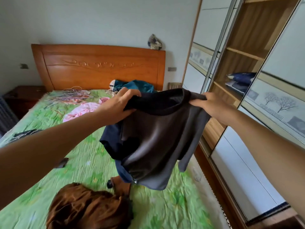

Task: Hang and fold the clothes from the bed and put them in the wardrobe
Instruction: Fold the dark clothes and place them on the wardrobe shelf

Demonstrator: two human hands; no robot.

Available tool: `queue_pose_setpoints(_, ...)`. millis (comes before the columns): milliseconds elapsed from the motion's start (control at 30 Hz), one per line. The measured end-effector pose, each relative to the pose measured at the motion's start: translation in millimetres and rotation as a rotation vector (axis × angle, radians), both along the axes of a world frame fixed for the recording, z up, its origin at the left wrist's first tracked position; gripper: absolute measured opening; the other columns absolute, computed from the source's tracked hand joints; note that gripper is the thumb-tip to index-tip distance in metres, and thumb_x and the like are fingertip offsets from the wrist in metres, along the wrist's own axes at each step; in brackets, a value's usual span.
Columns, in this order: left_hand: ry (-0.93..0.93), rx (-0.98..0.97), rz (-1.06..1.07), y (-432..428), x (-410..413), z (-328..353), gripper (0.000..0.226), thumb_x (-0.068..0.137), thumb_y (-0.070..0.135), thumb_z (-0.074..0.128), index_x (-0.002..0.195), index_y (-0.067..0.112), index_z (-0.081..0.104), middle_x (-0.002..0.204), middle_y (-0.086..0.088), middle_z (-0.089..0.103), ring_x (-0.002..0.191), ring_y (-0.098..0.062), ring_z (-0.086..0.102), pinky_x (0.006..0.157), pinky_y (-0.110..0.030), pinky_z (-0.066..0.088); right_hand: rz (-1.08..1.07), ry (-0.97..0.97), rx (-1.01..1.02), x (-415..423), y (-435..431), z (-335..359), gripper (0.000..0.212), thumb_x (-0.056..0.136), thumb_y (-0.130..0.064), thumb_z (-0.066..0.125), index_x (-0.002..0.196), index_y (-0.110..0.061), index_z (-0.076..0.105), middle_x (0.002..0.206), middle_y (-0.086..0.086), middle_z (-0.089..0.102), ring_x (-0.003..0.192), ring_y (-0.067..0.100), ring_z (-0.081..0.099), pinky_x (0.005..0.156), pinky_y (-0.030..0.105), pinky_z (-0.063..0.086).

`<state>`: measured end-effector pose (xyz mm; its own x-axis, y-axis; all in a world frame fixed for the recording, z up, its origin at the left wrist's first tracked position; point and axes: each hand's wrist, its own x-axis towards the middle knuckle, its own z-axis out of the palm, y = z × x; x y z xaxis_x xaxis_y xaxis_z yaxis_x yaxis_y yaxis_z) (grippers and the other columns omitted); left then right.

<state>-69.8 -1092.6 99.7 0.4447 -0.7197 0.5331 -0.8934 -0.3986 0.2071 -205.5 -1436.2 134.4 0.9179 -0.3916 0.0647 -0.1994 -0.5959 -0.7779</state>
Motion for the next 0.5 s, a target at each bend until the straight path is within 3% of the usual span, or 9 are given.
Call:
queue_pose_setpoints(67, -0.056, 0.055, 0.003, 1, 3, 8, 0.043, 0.089, 0.01, 0.07, 0.124, 0.026, 0.051, 0.122, -0.007, 0.045, 0.094, -0.024, 0.054, 0.081, -0.031, 0.044, 0.026, -0.023, 0.153, 6, -5, -1, 0.036, 0.055, -0.059, 0.067, 0.074, -0.029, 0.07, 0.068, -0.009, 0.068, 0.07, 0.017, 0.067, 0.06, 0.032, 0.049)
queue_pose_setpoints(133, -0.084, 0.097, 0.074, 2, 5, 16, 0.029, 0.091, 0.011, 0.068, 0.118, 0.019, 0.059, 0.122, -0.008, 0.047, 0.093, -0.032, 0.058, 0.079, -0.041, 0.051, 0.055, -0.082, 0.277, 12, -12, -3, 0.021, 0.057, -0.051, 0.065, 0.063, -0.031, 0.068, 0.056, -0.011, 0.059, 0.062, 0.013, 0.06, 0.057, 0.028, 0.04)
queue_pose_setpoints(267, -0.199, 0.131, 0.275, 6, -1, 35, 0.02, 0.092, 0.014, 0.063, 0.111, 0.016, 0.068, 0.117, -0.011, 0.047, 0.087, -0.031, 0.055, 0.074, -0.046, 0.055, 0.138, -0.212, 0.322, 26, -29, -1, 0.018, 0.062, -0.043, 0.072, 0.067, -0.026, 0.066, 0.059, -0.01, 0.058, 0.056, 0.005, 0.059, 0.05, 0.02, 0.043)
queue_pose_setpoints(367, -0.204, 0.15, 0.372, 7, -6, 49, 0.023, 0.094, 0.013, 0.053, 0.111, 0.016, 0.068, 0.11, -0.012, 0.053, 0.073, -0.033, 0.057, 0.061, -0.049, 0.055, 0.192, -0.254, 0.339, 36, -38, 4, 0.018, 0.067, -0.038, 0.078, 0.07, -0.025, 0.065, 0.064, -0.005, 0.062, 0.061, 0.012, 0.062, 0.049, 0.021, 0.046)
queue_pose_setpoints(433, 0.026, 0.021, 0.376, -1, -12, 56, 0.025, 0.094, 0.002, 0.049, 0.106, 0.013, 0.068, 0.103, -0.016, 0.058, 0.078, -0.036, 0.062, 0.069, -0.05, 0.057, 0.22, -0.275, 0.299, 42, -43, 4, 0.018, 0.073, -0.035, 0.078, 0.075, -0.025, 0.063, 0.068, -0.003, 0.063, 0.065, 0.016, 0.063, 0.05, 0.023, 0.047)
queue_pose_setpoints(500, 0.384, -0.237, 0.381, -15, -19, 61, 0.034, 0.093, -0.011, 0.044, 0.095, 0.012, 0.068, 0.101, -0.022, 0.061, 0.087, -0.032, 0.064, 0.078, -0.046, 0.06, 0.262, -0.293, 0.208, 46, -45, 4, 0.017, 0.08, -0.034, 0.077, 0.074, -0.029, 0.062, 0.066, -0.012, 0.061, 0.065, 0.009, 0.061, 0.053, 0.025, 0.045)
